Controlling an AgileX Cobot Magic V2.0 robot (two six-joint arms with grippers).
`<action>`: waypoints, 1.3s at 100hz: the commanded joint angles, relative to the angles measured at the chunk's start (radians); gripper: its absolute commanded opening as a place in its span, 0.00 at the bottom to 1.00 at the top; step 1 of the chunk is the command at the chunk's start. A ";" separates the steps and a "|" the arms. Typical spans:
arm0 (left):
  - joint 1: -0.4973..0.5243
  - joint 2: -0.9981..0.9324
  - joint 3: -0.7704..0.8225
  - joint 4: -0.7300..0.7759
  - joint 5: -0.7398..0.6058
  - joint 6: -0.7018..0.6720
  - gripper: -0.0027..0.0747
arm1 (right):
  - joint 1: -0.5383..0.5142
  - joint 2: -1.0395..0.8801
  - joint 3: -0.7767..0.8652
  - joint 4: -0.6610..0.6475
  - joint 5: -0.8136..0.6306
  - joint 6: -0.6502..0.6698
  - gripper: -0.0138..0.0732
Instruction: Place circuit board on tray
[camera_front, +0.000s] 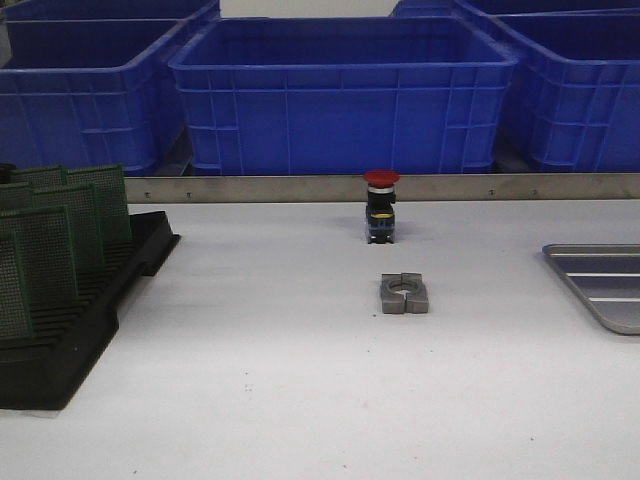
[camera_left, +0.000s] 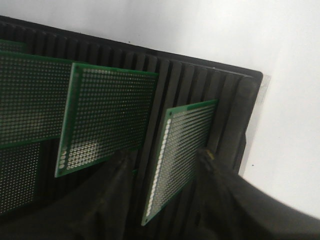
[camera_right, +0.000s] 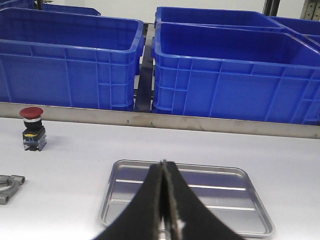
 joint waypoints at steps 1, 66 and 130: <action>-0.006 -0.013 -0.032 -0.040 -0.016 0.002 0.40 | -0.001 -0.022 -0.001 -0.005 -0.085 -0.006 0.09; -0.006 0.021 -0.072 -0.054 0.069 0.002 0.01 | -0.001 -0.022 -0.001 -0.005 -0.085 -0.006 0.09; -0.121 0.021 -0.237 -0.595 0.389 0.002 0.01 | -0.001 -0.022 -0.001 -0.005 -0.085 -0.006 0.09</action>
